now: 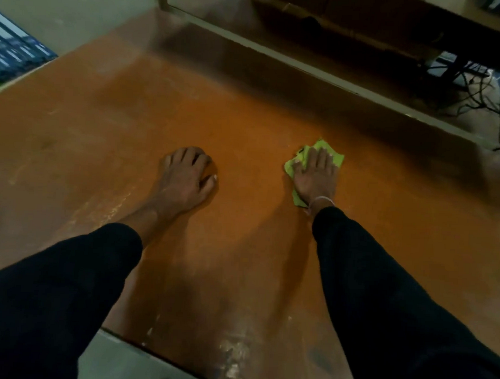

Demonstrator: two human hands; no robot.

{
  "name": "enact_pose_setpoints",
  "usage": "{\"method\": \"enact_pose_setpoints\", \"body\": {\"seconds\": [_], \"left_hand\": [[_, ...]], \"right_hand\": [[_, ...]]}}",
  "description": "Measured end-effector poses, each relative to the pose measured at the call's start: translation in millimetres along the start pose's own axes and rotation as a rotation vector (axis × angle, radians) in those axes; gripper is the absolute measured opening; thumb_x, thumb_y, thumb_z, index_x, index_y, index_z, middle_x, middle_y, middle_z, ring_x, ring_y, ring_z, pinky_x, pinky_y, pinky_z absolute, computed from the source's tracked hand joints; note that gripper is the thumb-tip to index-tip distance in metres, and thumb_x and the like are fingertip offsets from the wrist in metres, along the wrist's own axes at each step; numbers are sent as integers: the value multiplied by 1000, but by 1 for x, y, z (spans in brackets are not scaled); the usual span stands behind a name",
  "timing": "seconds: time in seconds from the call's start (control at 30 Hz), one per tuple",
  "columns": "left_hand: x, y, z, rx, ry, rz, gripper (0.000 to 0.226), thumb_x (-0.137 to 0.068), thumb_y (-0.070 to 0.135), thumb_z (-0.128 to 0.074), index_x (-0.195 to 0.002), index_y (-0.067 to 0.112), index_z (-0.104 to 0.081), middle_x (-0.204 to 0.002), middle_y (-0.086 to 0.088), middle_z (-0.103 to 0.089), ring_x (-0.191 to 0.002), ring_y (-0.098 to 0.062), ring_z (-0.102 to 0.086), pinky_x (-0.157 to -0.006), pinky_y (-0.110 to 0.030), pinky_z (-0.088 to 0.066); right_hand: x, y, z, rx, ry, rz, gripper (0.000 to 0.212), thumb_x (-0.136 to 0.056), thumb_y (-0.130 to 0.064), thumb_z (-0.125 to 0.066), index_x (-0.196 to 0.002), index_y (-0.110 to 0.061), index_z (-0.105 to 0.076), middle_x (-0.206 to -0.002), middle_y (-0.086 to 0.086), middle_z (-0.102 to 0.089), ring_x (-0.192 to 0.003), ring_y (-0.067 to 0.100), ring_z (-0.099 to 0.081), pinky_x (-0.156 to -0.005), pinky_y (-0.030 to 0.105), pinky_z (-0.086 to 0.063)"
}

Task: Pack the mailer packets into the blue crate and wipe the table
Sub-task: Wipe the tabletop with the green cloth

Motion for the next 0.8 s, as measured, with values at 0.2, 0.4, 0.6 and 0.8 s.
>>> {"method": "enact_pose_setpoints", "body": {"seconds": [0.2,0.4,0.6,0.8], "left_hand": [[-3,-3,-4,-29,35,-8,47,-100,52,-42,-127,17,-55,-131,-7,-50,-117,-33,-46,-91,-47,-34],[-4,-4,-6,1,32,-5,48,-99,53,-40,-129,18,-54,-133,-7,-50,-120,-33,-45,-94,-48,-36],[-2,-2,-3,-5,20,-9,49,-98,53,-40,-130,19,-53,-133,-6,-49,-121,-32,-44,-94,-48,-34],[-1,1,1,1,9,5,47,-100,52,-40,-129,18,-53,-133,-7,-49,-119,-33,-44,-93,-48,-34]], "right_hand": [[-35,-40,4,5,-31,385,68,-102,-60,-13,-161,-26,-9,-169,0,1,-156,21,2,-126,44,-3],[-70,-35,6,-7,-14,65,74,-99,-61,-9,-161,-21,-3,-168,6,4,-155,27,4,-125,48,-2],[-37,-27,3,-11,5,350,71,-101,-63,-11,-161,-25,-11,-169,1,-2,-156,22,1,-126,45,-4],[28,-46,-8,-15,31,350,72,-102,-62,-9,-161,-22,-8,-169,4,-1,-156,24,3,-126,46,-3]]}}
Point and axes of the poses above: each hand's wrist, its own x-axis away from the middle knuckle, its own z-axis out of the back of the hand, y = z × x, the point moved 2 cm from there along -x, towards the middle knuckle
